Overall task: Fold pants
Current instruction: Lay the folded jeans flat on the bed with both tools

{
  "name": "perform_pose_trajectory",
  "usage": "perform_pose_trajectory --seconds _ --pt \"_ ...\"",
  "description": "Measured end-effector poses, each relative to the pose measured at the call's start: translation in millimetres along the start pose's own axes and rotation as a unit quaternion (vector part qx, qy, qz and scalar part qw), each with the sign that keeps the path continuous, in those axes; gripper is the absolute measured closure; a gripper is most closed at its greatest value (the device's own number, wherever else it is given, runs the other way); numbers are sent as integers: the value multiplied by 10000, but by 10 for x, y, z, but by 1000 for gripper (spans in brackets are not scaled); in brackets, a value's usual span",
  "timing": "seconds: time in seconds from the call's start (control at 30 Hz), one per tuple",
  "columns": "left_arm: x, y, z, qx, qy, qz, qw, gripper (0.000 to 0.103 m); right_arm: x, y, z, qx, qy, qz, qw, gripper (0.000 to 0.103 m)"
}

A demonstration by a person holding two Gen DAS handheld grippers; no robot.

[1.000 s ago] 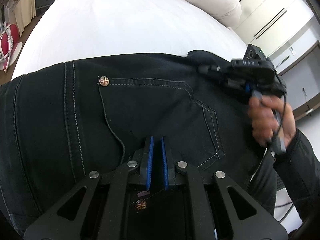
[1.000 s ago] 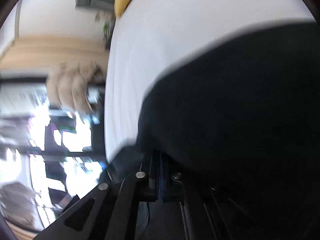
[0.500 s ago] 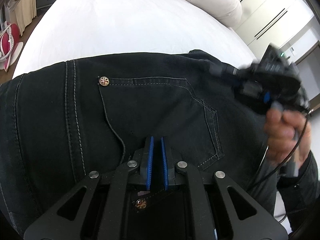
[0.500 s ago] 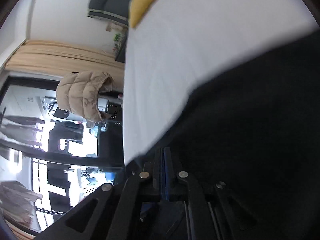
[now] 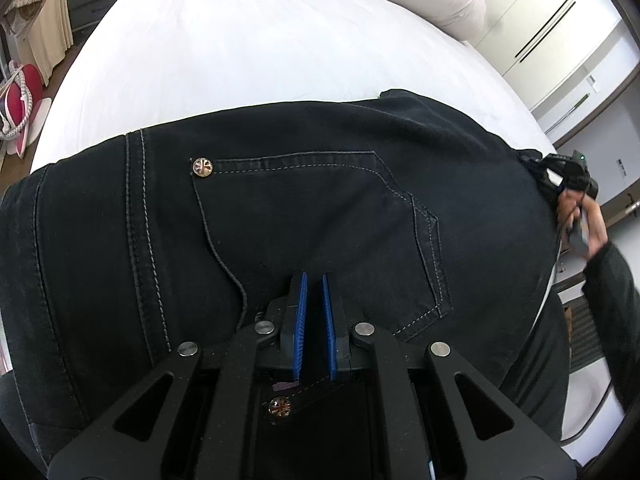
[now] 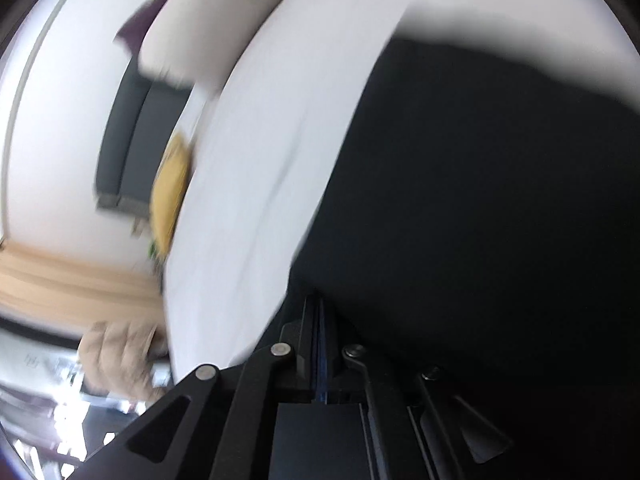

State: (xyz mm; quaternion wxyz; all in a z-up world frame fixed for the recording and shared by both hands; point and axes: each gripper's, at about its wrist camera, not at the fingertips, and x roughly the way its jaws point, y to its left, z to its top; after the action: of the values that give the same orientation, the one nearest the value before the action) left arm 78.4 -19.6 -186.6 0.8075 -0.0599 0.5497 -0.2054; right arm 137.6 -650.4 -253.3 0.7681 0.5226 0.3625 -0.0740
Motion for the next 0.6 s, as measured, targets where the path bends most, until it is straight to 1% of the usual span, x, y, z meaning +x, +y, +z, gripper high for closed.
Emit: perform_pose_trajectory --seconds 0.07,0.1,0.13,0.17,0.2,0.23,0.27,0.33,0.37,0.4,0.43,0.47,0.53,0.57,0.6 --pt "18 -45 4 23 27 46 10000 95 -171 -180 312 92 -410 -209 9989 103" --pt "28 -64 4 29 30 56 10000 95 -297 -277 476 193 -649 -432 9968 103" --pt "36 -80 2 24 28 65 10000 95 -380 -324 577 277 -769 -477 9955 103" --pt "39 -80 4 12 21 62 10000 95 -515 -327 642 330 -977 -735 9920 102" --pt "42 -82 1 -2 10 58 10000 95 -685 -285 651 295 -1245 -1359 9824 93" --pt "46 -79 -3 -16 -8 52 10000 95 -805 -271 640 254 -1417 -1570 9771 93" --pt "53 -81 -9 -23 -27 47 10000 95 -929 -245 554 286 -1464 -1284 9805 93" --pt "47 -73 -9 -30 -47 34 10000 95 -955 -138 319 240 -1124 -445 9924 93" --pt "49 -66 -9 -39 -50 28 10000 95 -921 -12 118 50 -824 -69 9966 93" --pt "48 -60 -10 -49 -51 24 10000 95 -844 159 -161 -260 -454 245 9983 93" --pt "46 -58 -10 -54 -52 24 10000 95 -803 217 -351 -454 -150 450 9978 93" --pt "44 -59 -13 -61 -59 26 10000 95 -660 328 -713 -584 332 716 9952 93" --pt "32 -50 -27 -68 -83 28 9999 95 -437 342 -1123 -637 967 982 9884 92" --pt "20 -39 -34 -70 -96 25 9999 95 -288 370 -1388 -692 1311 1028 9836 92" --pt "7 -30 -42 -70 -108 21 9999 95 -131 354 -1557 -761 1561 960 9801 98"
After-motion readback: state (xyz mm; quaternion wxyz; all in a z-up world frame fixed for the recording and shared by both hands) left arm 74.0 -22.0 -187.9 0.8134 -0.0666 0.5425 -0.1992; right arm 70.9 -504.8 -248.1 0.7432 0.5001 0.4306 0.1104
